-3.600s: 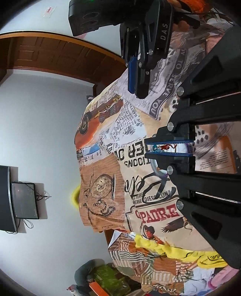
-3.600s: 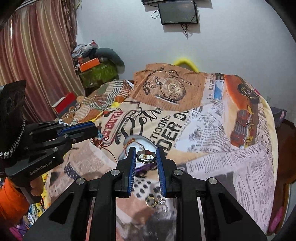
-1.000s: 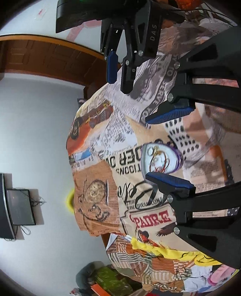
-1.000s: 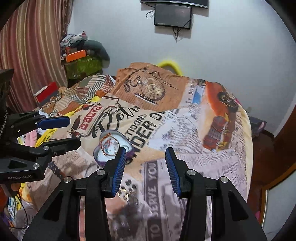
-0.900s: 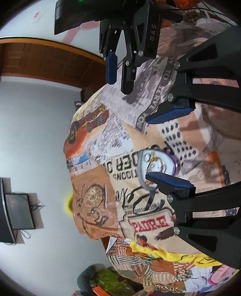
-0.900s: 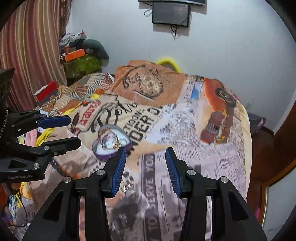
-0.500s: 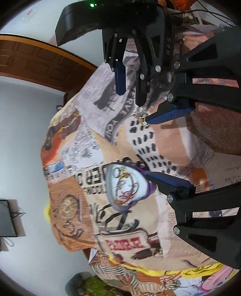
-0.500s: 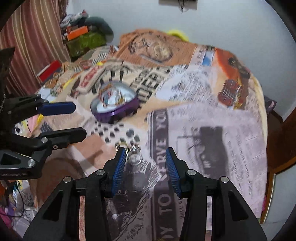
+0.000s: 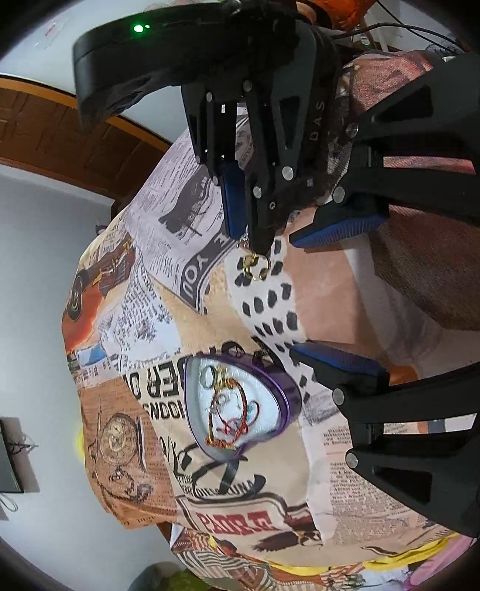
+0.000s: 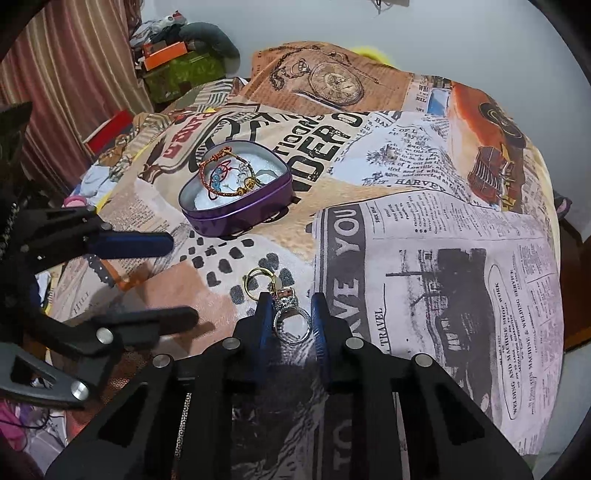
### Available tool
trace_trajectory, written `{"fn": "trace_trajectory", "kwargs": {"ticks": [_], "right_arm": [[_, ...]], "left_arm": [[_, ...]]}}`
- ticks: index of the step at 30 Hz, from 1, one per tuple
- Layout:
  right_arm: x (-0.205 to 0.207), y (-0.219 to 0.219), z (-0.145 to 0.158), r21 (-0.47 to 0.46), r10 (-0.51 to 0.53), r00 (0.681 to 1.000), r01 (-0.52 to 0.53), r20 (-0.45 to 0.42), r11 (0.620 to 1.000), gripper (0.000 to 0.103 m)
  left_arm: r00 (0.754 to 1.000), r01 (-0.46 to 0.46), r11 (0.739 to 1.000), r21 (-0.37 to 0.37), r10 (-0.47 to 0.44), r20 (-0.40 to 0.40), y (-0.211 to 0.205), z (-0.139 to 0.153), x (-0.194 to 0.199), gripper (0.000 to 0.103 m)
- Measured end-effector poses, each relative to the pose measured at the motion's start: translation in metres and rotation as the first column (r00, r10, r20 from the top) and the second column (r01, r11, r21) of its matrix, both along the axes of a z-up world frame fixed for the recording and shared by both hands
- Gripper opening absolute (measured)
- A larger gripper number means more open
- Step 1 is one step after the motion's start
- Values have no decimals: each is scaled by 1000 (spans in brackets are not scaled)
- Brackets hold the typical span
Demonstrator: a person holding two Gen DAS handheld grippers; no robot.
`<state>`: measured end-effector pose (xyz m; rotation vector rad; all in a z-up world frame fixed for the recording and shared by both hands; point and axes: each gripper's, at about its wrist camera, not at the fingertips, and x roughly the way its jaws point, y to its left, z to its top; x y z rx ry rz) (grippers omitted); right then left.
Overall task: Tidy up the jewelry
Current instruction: 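Grasp a gold ring with the left gripper while the right gripper grasps a silver charm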
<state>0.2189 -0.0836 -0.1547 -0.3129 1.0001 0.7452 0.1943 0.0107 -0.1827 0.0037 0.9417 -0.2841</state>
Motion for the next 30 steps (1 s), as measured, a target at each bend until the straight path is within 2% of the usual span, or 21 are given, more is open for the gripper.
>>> {"fn": "trace_trajectory", "kwargs": {"ticks": [2,11,12,13,16,20,28,30], "right_arm": [[0,-3,1,8,-9,1000,9,5,1000,19],[2,-32,14,55,-72,997,71,24,996,19],[2,-34,16,58,-78,997,76,28,995,15],[2,-37,17,62,-83,996,81,32,995,7],[5,-45,20,80,-98,995,96,21,992,5],[6,-47,19,79,-101,995,99,26,992,5],[5,-50,19,81,-99,995,97,23,992,5],[4,-50,19,71,-105,994,103,28,992,10]], "left_arm": [[1000,16,1000,8,-16,5,-6,0,2,47],[999,50,998,23,-50,6,-24,-1,20,39],[999,50,998,25,-50,2,-25,-3,22,38],[999,47,999,26,-47,-2,-26,-4,26,37],[999,34,999,28,-34,-4,-27,-8,34,36],[1000,16,1000,10,-16,-21,-25,-12,39,18],[1000,25,1000,18,-25,-1,-26,-13,35,17],[1000,25,1000,16,-25,4,-26,-13,34,17]]}}
